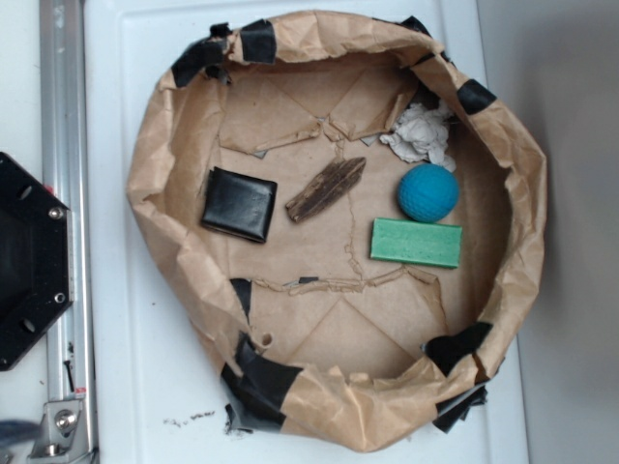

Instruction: Grab the wood chip.

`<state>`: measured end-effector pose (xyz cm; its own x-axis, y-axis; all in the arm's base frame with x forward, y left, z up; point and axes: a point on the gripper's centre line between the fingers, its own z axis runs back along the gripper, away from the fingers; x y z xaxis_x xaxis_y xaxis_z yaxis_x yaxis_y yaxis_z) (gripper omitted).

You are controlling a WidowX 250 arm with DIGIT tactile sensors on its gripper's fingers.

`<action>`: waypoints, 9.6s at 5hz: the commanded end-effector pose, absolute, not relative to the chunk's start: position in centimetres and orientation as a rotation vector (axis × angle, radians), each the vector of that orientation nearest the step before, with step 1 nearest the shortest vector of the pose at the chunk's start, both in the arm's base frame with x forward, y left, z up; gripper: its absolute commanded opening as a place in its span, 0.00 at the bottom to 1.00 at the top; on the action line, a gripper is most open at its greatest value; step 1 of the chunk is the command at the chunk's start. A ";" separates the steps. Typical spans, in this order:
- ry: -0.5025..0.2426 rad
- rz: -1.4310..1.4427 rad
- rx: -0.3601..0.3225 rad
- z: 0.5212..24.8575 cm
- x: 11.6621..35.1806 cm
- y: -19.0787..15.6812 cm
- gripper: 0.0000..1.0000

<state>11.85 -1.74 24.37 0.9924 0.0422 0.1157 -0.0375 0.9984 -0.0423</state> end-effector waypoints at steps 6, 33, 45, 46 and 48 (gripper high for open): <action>-0.215 0.287 -0.051 7.4 26.3 3.5 1.00; -0.026 -0.834 -0.111 2.2 27.0 2.6 1.00; -0.116 -0.567 -0.173 12.5 25.9 -2.2 0.00; -0.080 -0.495 -0.198 13.4 25.9 -1.4 0.00; -0.159 -0.171 -0.243 13.2 25.9 -0.7 0.00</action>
